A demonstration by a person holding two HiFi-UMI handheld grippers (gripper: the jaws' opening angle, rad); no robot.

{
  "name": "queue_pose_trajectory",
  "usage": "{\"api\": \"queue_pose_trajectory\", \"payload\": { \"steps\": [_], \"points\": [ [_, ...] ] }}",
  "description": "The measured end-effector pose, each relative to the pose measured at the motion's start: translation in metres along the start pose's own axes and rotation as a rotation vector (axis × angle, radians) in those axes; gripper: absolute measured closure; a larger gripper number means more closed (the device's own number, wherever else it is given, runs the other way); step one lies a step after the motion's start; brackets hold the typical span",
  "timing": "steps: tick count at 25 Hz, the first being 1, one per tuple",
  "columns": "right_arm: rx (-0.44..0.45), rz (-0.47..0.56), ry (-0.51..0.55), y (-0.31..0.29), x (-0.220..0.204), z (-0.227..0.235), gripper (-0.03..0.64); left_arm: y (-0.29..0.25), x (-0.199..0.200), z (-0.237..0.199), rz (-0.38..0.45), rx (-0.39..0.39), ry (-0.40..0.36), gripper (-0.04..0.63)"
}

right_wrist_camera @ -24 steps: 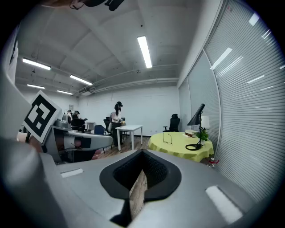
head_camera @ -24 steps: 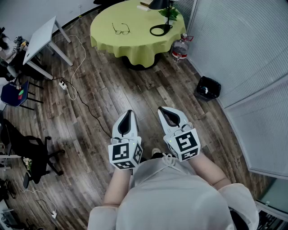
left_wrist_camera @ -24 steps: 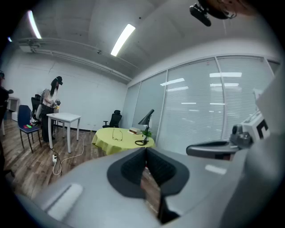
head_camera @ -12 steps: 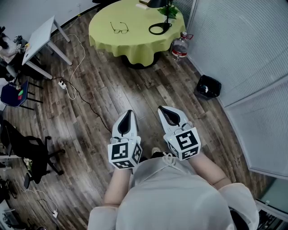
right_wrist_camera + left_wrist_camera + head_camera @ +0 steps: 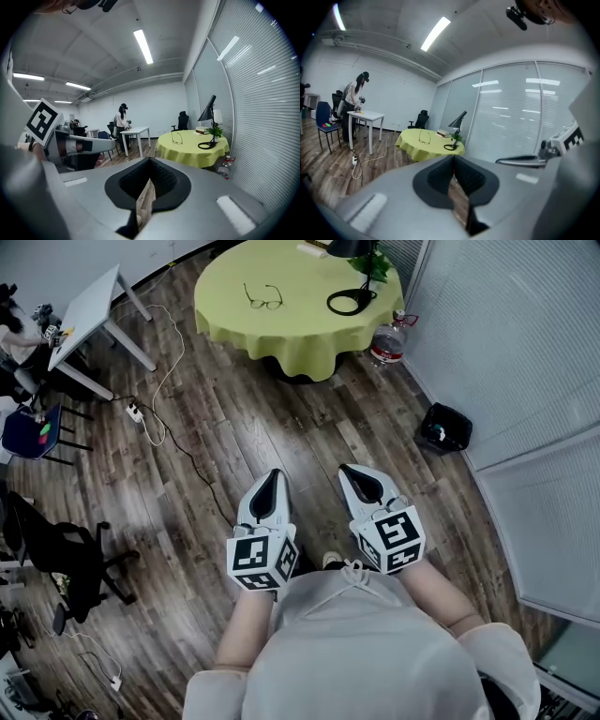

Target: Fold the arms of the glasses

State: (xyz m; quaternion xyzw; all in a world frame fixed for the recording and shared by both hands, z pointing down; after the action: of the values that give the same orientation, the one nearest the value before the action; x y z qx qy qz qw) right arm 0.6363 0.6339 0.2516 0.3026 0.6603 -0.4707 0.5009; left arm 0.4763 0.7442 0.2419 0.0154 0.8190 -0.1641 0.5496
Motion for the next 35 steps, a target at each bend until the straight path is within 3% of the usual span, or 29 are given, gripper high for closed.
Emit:
{"api": "queue_pose_trajectory", "payload": {
  "steps": [14, 22, 28, 35],
  "points": [
    [-0.105, -0.017, -0.013, -0.215, 0.095, 0.008, 0.618, -0.147, 0.131, -0.176, -0.01, -0.088, 0.02, 0.589],
    [-0.162, -0.019, -0.019, -0.326, 0.139, 0.008, 0.618, -0.205, 0.189, -0.271, -0.009, -0.083, -0.014, 0.589],
    [-0.171, -0.057, -0.038, -0.38, 0.144, 0.026, 0.618, -0.251, 0.198, -0.308, -0.058, -0.08, 0.014, 0.589],
    [-0.169, -0.058, -0.046, -0.449, 0.145, 0.089, 0.618, -0.341, 0.206, -0.325, -0.079, -0.068, 0.003, 0.589]
  ]
}}
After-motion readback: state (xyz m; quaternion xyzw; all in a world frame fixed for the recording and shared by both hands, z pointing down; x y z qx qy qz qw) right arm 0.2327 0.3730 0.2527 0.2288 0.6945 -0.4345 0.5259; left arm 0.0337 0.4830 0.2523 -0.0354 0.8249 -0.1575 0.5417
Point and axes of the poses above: the fingertips, and each gripper's own axes: y backward along the fingers, z to its right, x out of its top, the point moved 9 cm from there along y, backward along the fingers, and after that the axes turned 8 degrees about y, right-handed, at the moved point
